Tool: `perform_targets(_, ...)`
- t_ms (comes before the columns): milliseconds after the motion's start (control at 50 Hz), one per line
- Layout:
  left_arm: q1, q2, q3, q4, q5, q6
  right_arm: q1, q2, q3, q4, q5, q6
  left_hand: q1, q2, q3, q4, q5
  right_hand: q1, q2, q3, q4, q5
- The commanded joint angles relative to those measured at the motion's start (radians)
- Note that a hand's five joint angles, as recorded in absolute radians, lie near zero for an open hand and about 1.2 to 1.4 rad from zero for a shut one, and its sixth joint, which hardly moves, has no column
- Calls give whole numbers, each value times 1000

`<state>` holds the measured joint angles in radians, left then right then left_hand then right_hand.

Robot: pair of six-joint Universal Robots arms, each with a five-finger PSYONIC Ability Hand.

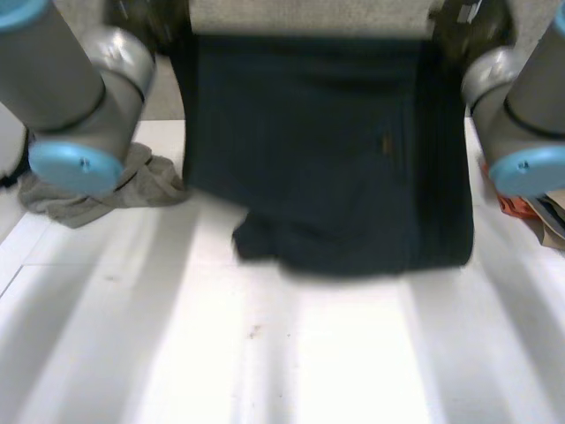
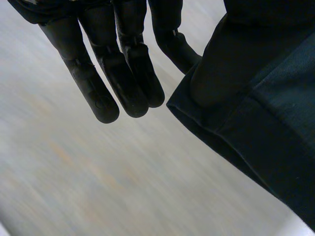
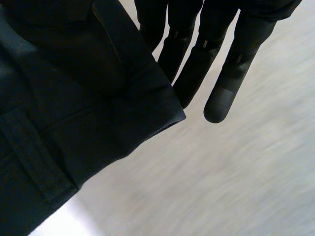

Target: Fold the laundry.

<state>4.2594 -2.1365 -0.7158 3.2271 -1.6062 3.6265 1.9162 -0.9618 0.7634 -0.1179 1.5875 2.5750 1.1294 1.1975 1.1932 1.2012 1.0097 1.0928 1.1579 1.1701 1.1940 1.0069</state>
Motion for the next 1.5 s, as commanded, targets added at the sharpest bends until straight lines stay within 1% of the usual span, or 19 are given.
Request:
perform_targets(20, 10, 110, -5, 289, 23, -86, -9, -83, 20, -427, -12, 63, 267, 199, 203, 195, 212, 303, 238, 226, 202, 215)
perform_targets(160, 10, 153, -151, 215, 51, -80, -5, -23, 0, -280, -87, 80, 267, 199, 203, 195, 212, 303, 238, 226, 202, 215)
perform_targets(240, 5, 156, -269, 188, 52, -72, -3, 26, 30, -218, -86, 94, 267, 199, 203, 195, 212, 303, 238, 226, 202, 215)
perform_targets(460, -47, 58, -626, 171, 40, 1, 17, 170, 289, -135, -74, 16, 267, 199, 203, 195, 212, 303, 238, 226, 202, 215)
perform_targets(520, -64, 53, -724, 140, 31, 34, 26, 184, 370, -111, -72, -47, 267, 199, 203, 195, 212, 303, 238, 226, 202, 215)
perform_targets(660, -92, 205, -872, -35, 22, 46, 26, 42, 514, 90, -100, -91, 267, 199, 203, 195, 212, 303, 238, 226, 202, 215)
perform_targets(740, -105, 334, -959, -206, 28, 90, 17, -101, 611, 272, -133, -144, 267, 199, 203, 195, 212, 303, 238, 226, 202, 215)
perform_targets(840, -131, 473, -1095, -482, 35, 202, -20, -286, 781, 553, -169, -338, 267, 199, 203, 195, 212, 303, 238, 226, 202, 215)
perform_targets(920, -167, 513, -1172, -636, 31, 273, -63, -380, 901, 699, -188, -516, 267, 199, 203, 195, 212, 303, 238, 226, 202, 215)
perform_targets(980, -181, 517, -1183, -684, 29, 317, -86, -414, 939, 682, -231, -593, 267, 199, 203, 195, 212, 303, 238, 226, 202, 215)
perform_targets(1040, -174, 506, -1153, -649, 28, 348, -88, -399, 950, 618, -270, -590, 267, 199, 203, 195, 212, 303, 238, 226, 202, 215)
perform_targets(1120, -164, 432, -1082, -560, 32, 328, -69, -345, 949, 538, -259, -484, 267, 199, 203, 195, 212, 303, 238, 226, 202, 215)
perform_targets(1140, -164, 405, -1047, -535, 34, 313, -57, -325, 952, 518, -247, -445, 139, 71, 76, 68, 85, 303, 238, 226, 202, 215)
perform_targets(1180, -167, 382, -1012, -518, 28, 296, -46, -313, 959, 498, -233, -412, -259, -327, -323, -331, -314, 303, 238, 226, 202, 215)
perform_targets(1200, -168, 374, -995, -514, 28, 285, -40, -308, 965, 491, -227, -398, -491, -559, -555, -563, -546, 303, 238, 226, 202, 215)
perform_targets(1220, -170, 359, -966, -506, 25, 267, -34, -308, 976, 475, -219, -380, -891, -959, -955, -963, -946, 303, 238, 226, 202, 215)
perform_targets(1240, -171, 351, -953, -501, 25, 259, -31, -310, 982, 468, -218, -374, -955, -1023, -1019, -1027, -1010, 303, 238, 226, 202, 215)
perform_targets(1400, -161, 285, -765, -342, 28, 181, -29, -354, 1034, 374, -227, -360, -955, -1023, -1019, -1027, -1010, 303, 238, 226, 202, 215)
perform_targets(1500, -138, 150, -599, -239, 103, 166, -31, -380, 1051, 343, -228, -348, -908, -976, -971, -979, -962, 303, 238, 226, 202, 215)
